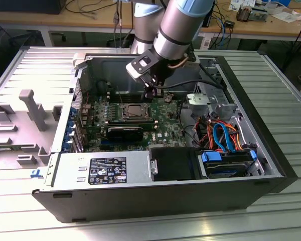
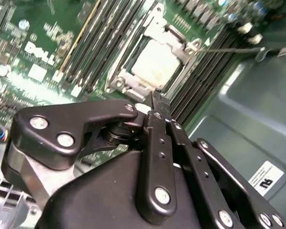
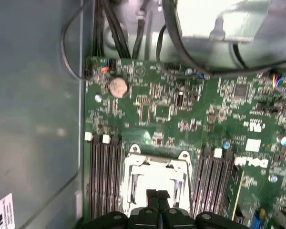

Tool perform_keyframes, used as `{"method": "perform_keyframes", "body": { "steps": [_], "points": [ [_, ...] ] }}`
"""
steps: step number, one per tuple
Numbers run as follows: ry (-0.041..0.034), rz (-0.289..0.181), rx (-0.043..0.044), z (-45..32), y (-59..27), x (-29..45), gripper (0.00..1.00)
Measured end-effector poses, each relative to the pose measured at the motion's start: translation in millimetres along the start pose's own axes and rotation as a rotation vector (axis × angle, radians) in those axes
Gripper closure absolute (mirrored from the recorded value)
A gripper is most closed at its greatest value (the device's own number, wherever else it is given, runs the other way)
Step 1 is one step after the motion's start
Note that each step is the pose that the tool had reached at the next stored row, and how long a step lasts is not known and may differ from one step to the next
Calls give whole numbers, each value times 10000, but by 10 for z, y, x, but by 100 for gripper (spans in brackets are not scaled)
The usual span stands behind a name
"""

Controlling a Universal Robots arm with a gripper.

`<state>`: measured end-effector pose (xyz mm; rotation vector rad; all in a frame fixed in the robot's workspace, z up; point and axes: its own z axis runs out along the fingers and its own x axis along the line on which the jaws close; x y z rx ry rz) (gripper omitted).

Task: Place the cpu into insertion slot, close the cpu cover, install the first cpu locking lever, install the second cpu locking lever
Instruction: 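Close the cpu cover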

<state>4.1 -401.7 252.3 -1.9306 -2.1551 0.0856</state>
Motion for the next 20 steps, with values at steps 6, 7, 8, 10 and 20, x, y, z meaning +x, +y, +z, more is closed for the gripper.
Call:
{"method": "perform_keyframes", "body": {
  "steps": [6,7,8,10,20],
  "points": [
    [-122,-120,-987,3,1,0,89],
    [-145,-143,-1177,5,1,0,89],
    [-151,-151,-1243,6,1,-1,89],
    [-159,-156,-1279,5,1,-1,89],
    [-186,-183,-1497,5,1,-1,89]
  ]
}}
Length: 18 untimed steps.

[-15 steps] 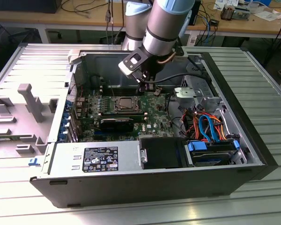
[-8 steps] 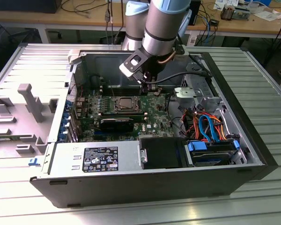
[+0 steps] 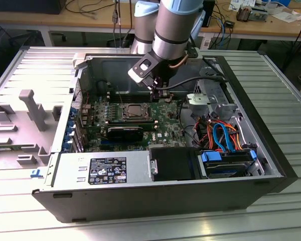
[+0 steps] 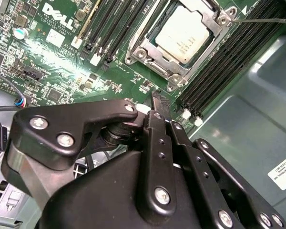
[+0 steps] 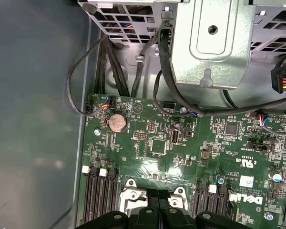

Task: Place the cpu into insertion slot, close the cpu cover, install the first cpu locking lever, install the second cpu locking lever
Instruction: 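Close the cpu cover, then install the first cpu locking lever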

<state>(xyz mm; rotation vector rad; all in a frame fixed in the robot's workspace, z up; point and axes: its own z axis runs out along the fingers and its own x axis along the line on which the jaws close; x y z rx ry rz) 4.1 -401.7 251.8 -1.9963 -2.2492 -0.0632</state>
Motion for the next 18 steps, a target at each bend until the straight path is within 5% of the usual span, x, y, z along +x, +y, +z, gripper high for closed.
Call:
{"method": "perform_keyframes", "body": {
  "steps": [13,18],
  "points": [
    [-46,-45,-374,0,0,0,89],
    [-75,-758,-284,0,0,0,89]
  ]
}}
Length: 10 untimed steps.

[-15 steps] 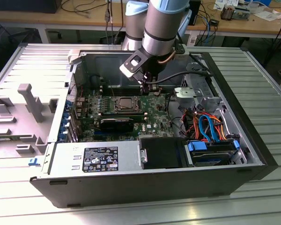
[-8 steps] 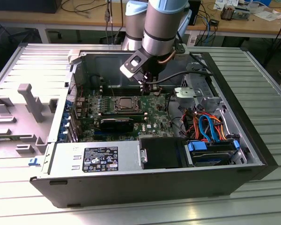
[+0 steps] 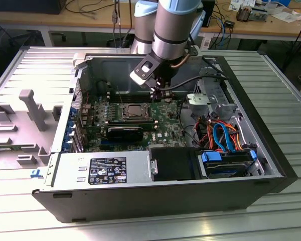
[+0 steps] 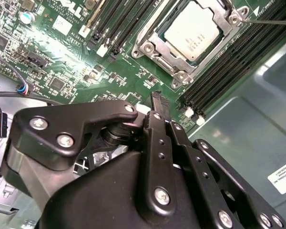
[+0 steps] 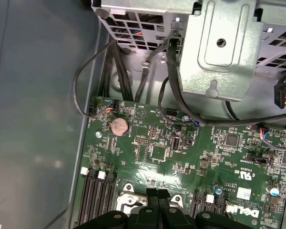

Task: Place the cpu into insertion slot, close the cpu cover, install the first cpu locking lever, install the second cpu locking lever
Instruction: 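Install the first cpu locking lever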

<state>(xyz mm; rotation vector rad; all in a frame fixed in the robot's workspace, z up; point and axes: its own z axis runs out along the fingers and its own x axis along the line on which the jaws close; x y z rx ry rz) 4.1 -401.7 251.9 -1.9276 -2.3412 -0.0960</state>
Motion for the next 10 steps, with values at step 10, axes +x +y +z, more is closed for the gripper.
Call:
{"method": "perform_keyframes", "body": {
  "steps": [10],
  "points": [
    [-15,-808,100,0,0,0,89]
  ]
}}
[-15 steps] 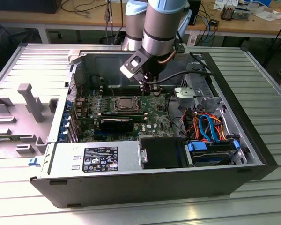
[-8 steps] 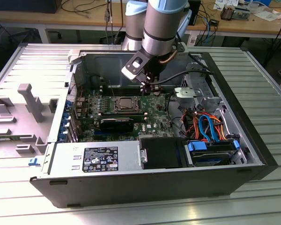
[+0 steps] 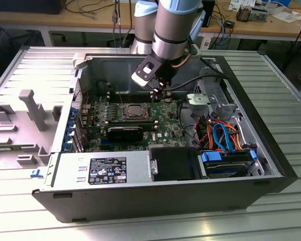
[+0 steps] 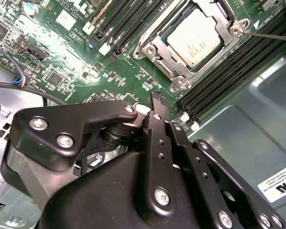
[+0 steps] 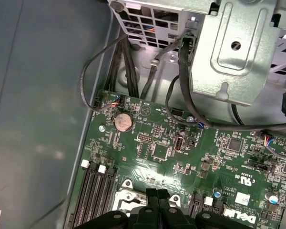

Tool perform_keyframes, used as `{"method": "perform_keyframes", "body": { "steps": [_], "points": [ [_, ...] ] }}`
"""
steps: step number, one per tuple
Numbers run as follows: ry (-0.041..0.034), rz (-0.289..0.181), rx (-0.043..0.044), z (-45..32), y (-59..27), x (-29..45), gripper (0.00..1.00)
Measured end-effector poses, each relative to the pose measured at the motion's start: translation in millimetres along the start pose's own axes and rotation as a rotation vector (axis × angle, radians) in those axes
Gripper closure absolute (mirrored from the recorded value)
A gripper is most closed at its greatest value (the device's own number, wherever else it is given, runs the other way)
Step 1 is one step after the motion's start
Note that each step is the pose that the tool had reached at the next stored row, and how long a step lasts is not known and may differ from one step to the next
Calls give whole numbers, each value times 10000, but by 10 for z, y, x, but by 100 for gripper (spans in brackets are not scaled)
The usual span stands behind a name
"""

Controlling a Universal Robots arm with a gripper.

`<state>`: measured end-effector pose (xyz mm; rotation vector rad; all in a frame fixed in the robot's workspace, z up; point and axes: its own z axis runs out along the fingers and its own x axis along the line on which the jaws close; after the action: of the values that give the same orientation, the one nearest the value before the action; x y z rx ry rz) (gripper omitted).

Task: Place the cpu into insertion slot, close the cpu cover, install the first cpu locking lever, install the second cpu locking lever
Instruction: 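Install the first cpu locking lever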

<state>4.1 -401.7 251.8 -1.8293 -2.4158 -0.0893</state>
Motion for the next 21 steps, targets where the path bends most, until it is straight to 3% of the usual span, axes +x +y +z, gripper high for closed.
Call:
{"method": "perform_keyframes", "body": {
  "steps": [21],
  "points": [
    [-19,-969,120,0,0,0,89]
  ]
}}
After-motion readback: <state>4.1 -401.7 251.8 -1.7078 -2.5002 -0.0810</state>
